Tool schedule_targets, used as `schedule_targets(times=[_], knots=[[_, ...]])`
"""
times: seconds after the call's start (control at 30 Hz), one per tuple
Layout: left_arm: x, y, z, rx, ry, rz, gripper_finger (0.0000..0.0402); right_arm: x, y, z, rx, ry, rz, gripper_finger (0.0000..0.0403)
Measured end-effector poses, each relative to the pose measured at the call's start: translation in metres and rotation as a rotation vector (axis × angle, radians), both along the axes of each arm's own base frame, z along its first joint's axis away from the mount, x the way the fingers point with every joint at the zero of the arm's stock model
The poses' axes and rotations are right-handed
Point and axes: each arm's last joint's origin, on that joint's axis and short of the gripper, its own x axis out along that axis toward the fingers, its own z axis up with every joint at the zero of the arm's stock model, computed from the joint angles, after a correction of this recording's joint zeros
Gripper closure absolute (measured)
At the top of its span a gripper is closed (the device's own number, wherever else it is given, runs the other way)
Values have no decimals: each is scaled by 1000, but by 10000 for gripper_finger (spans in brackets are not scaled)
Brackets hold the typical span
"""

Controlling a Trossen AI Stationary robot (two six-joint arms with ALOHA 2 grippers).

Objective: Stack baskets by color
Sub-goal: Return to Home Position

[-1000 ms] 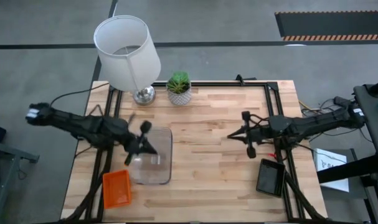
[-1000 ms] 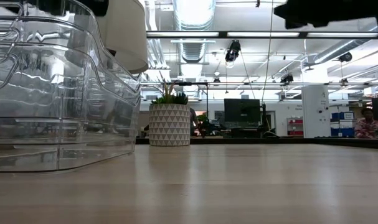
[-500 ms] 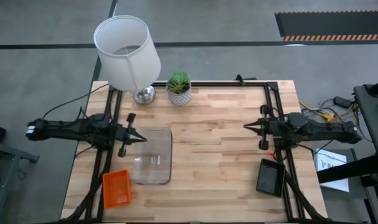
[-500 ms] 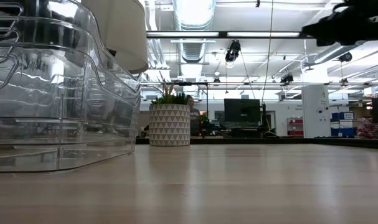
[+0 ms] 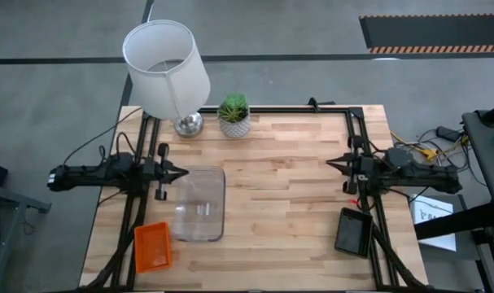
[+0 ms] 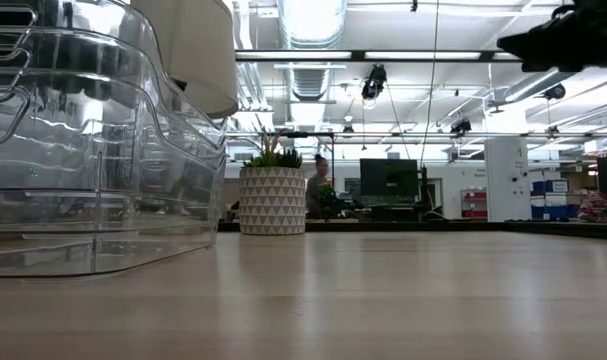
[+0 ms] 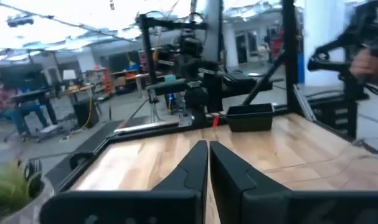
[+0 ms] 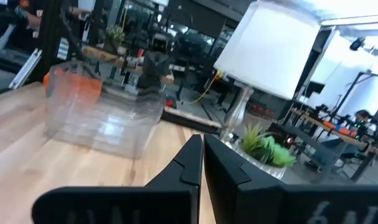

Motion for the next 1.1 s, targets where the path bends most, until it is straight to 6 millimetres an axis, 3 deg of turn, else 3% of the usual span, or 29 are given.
schedule_targets(times=[0.13,0.33,0.5,0.63,0.83,1.1], knots=[[3,0,-15,-21,-55,9,401,2,0,-7,12,6,2,394],[2,-2,-14,-106,-70,-64,401,7,2,-15,37,-43,97,394],[3,-1,-15,126,-71,-14,401,14,3,-32,116,-88,135,394],[5,-1,-17,168,-49,-13,401,17,4,-40,181,-85,185,394],[7,-1,-19,168,-24,-14,401,18,1,-54,263,41,69,394],[9,-1,-22,169,8,-17,401,20,-1,-56,308,60,3,394]])
